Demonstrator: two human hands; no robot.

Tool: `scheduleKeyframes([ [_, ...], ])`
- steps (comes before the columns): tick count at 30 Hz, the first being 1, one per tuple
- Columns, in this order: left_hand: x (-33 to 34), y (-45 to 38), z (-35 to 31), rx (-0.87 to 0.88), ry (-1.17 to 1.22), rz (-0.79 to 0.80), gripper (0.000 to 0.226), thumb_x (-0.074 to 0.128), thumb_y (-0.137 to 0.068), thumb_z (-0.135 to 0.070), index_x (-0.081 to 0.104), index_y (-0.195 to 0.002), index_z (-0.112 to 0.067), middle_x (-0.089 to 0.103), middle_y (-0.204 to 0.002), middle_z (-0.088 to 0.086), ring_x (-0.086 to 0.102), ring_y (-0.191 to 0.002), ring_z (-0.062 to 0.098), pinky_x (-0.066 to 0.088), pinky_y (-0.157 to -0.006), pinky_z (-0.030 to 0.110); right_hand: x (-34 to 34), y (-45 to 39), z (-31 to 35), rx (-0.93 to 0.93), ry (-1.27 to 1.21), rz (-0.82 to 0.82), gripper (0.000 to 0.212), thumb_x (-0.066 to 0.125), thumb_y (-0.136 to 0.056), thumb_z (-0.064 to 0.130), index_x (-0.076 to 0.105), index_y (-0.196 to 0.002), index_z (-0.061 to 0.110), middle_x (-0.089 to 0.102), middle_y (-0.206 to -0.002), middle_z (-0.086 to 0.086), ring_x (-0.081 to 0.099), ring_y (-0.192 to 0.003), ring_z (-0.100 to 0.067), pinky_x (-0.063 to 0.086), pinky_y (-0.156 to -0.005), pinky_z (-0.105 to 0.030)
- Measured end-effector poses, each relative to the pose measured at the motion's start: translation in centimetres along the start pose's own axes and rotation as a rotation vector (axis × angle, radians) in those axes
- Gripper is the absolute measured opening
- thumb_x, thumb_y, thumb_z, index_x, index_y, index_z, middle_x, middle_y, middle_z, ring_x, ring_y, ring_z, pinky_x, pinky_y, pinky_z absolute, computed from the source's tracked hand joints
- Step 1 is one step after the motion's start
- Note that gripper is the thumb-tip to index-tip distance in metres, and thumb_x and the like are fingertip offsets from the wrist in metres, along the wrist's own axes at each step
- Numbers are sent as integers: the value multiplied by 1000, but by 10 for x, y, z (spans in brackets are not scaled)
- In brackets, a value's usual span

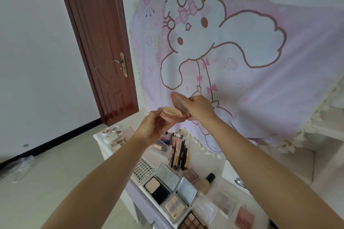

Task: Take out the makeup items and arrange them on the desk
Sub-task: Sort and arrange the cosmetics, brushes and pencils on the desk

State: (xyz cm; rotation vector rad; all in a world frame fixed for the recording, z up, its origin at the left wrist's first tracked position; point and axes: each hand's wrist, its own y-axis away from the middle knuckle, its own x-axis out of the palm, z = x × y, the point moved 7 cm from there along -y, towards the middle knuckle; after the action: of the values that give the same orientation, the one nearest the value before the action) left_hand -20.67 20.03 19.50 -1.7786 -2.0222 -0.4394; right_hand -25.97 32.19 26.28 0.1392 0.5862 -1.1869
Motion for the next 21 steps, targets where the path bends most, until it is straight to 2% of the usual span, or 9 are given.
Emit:
scheduleKeyframes([
  [1, -5, 2, 2, -17, 25, -42, 33, 32, -95, -13, 62, -97, 0, 73, -87, 13, 70, -83, 20, 56, -62, 19, -3, -2, -8, 75, -124, -15, 51, 47, -87, 49, 55, -57, 9, 54, -50, -8, 66, -61, -28, 51, -58, -18],
  [3, -17, 7, 6, -21, 98, -127, 33, 34, -95, -9, 66, -88, -4, 73, -75, 8, 71, -70, 14, 55, -55, 19, -7, -1, -24, 234, -350, -12, 40, 44, -89, 46, 58, -79, 9, 63, -68, -15, 68, -68, -31, 58, -69, -34],
  [5, -22, 13, 11, -13, 145, -118, 39, 34, -96, -6, 71, -81, -6, 73, -74, 6, 70, -68, 12, 56, -56, 19, -5, 2, -38, 317, -440, 18, 37, 42, -91, 46, 50, -93, 10, 62, -76, -15, 67, -63, -27, 57, -59, -32],
  [7, -22, 20, 23, -48, 124, -92, 34, 32, -95, -2, 66, -91, -3, 73, -75, 6, 70, -69, 13, 57, -58, 20, -2, 12, -56, 361, -473, 40, 37, 41, -92, 46, 44, -100, 9, 62, -77, -15, 66, -62, -24, 55, -50, -27],
  [10, -21, 29, 55, -147, 2, -80, 28, 30, -93, 6, 54, -108, 2, 71, -84, 9, 70, -72, 14, 59, -66, 24, 2, 32, -92, 416, -513, 46, 39, 40, -93, 45, 48, -105, 8, 62, -82, -15, 65, -63, -24, 55, -47, -25],
  [13, -18, 44, 104, -309, -72, -45, 32, 30, -92, 9, 48, -117, 1, 66, -90, 11, 70, -72, 15, 57, -72, 27, 5, 66, -141, 505, -501, 24, 42, 42, -92, 43, 52, -109, 5, 61, -81, -14, 65, -63, -25, 54, -54, -30],
  [17, -8, 68, 173, -529, -35, -34, 25, 33, -93, 0, 57, -98, 2, 72, -71, 8, 70, -66, 17, 58, -65, 28, -3, 124, -212, 638, -501, -33, 37, 46, -92, 39, 54, -107, 6, 61, -76, -11, 65, -65, -26, 56, -66, -37],
  [19, -1, 80, 206, -605, -79, -26, 22, 38, -95, -8, 59, -91, -2, 72, -68, 6, 70, -63, 15, 58, -63, 26, -8, 153, -239, 703, -488, -54, 32, 45, -93, 35, 55, -96, 5, 61, -74, -10, 65, -61, -23, 57, -60, -33],
  [21, 7, 91, 234, -648, -137, -14, 17, 42, -94, -5, 58, -91, -1, 72, -64, 3, 69, -60, 11, 57, -61, 22, -15, 179, -263, 775, -473, -89, 28, 45, -93, 33, 54, -91, 7, 61, -73, -12, 64, -59, -23, 57, -52, -28],
])
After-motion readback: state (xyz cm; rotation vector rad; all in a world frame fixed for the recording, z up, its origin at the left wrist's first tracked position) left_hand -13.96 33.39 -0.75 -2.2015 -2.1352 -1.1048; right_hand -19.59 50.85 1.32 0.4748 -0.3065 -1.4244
